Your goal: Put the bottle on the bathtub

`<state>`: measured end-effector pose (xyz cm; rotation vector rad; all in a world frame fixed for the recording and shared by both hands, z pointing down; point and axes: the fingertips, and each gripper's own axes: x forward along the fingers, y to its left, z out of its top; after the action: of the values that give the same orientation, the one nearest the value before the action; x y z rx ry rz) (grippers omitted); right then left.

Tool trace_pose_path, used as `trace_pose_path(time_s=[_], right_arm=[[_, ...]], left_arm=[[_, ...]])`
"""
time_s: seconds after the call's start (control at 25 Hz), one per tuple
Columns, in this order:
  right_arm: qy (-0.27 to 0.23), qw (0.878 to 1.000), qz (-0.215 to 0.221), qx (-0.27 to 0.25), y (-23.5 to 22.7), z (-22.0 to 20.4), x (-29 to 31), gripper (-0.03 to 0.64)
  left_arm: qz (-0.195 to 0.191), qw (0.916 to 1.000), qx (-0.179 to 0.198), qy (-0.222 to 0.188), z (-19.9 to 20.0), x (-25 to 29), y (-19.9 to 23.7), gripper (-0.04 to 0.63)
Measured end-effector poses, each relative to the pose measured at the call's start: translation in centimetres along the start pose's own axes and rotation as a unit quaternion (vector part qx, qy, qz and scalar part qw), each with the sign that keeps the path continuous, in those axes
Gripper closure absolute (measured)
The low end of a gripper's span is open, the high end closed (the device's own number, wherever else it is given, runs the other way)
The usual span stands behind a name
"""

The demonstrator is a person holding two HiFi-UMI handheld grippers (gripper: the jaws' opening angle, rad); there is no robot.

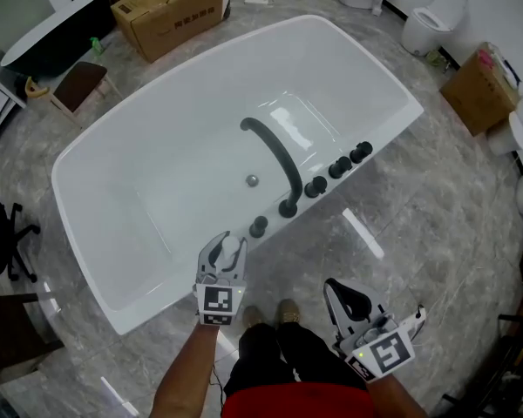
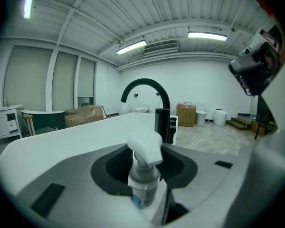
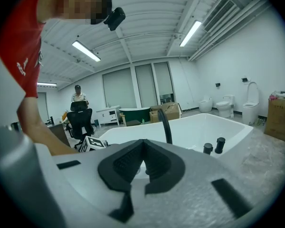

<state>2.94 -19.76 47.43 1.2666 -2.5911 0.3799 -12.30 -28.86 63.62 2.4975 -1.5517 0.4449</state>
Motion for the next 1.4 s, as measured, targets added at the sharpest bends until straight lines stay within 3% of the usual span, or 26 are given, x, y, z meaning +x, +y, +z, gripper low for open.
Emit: trace_pose_path(time_s=[0.28, 0.52, 0.96, 1.12, 1.4], right_arm=[[0.001, 1.0, 0.011, -0.006, 0.2, 0.5, 0.7, 0.612], [-0.01, 1.0, 0.021, -0.009, 0.5, 1.2, 0.6, 0.612], [-0.063, 0.996, 0.06, -0.017, 2.3, 4.8, -0.2, 0.612], [-0.083, 0.994, 0.074, -0.021, 3.1, 6.4, -1.0, 0.612], [-0.109, 0.99, 0.09, -0.016, 4.6, 7.9, -2.5, 0.612]], left_arm=[[-0.021, 0.9998, 0.002, 0.001, 0.5, -0.4, -0.5, 0.343], [-0.01, 0.9994, 0.019, -0.027, 2.7, -2.2, -0.3, 0.324], [-0.008, 0.9946, 0.006, -0.103, 14.9, -10.0, -3.6, 0.324], [-0.012, 0.9937, 0.003, -0.111, 17.6, -12.6, -5.4, 0.335], [-0.019, 0.9929, 0.011, -0.117, 20.3, -16.3, -8.3, 0.495]])
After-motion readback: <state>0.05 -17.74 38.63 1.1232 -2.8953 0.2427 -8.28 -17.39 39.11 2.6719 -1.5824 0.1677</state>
